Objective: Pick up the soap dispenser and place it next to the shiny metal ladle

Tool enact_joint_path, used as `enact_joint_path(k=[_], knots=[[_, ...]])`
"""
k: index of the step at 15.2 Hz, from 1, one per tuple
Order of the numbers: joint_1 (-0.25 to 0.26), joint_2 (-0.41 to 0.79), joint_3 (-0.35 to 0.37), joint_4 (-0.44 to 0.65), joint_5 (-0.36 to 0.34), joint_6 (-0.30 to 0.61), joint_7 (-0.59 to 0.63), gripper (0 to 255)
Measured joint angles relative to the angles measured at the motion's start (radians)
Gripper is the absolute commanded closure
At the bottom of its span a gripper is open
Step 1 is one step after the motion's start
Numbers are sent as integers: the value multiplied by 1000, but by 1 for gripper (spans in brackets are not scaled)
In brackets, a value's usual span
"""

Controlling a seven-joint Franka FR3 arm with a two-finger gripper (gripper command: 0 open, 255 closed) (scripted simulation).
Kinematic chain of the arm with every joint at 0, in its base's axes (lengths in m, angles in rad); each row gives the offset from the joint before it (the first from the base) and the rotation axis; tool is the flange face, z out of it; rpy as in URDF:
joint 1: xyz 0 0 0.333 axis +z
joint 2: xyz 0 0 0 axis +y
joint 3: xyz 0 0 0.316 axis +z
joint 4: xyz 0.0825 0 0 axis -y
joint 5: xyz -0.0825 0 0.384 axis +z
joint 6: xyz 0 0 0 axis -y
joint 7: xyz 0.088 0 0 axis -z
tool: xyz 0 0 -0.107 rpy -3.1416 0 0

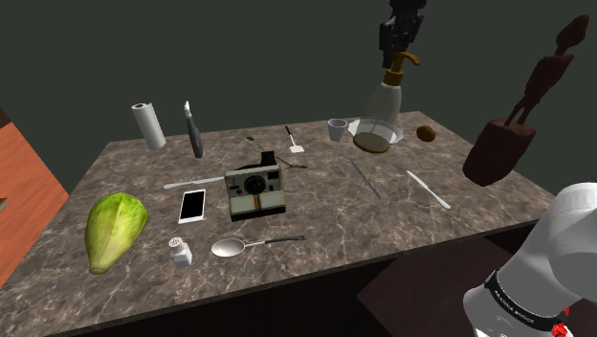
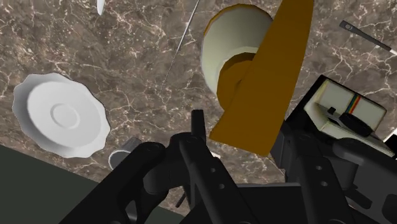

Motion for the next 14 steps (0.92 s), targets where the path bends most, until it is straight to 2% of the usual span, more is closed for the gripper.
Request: enact_joint_path(k=[6,14], knots=[[47,7,92,89,16,-98,128,255],[116,80,223,274,33,-231,315,255]])
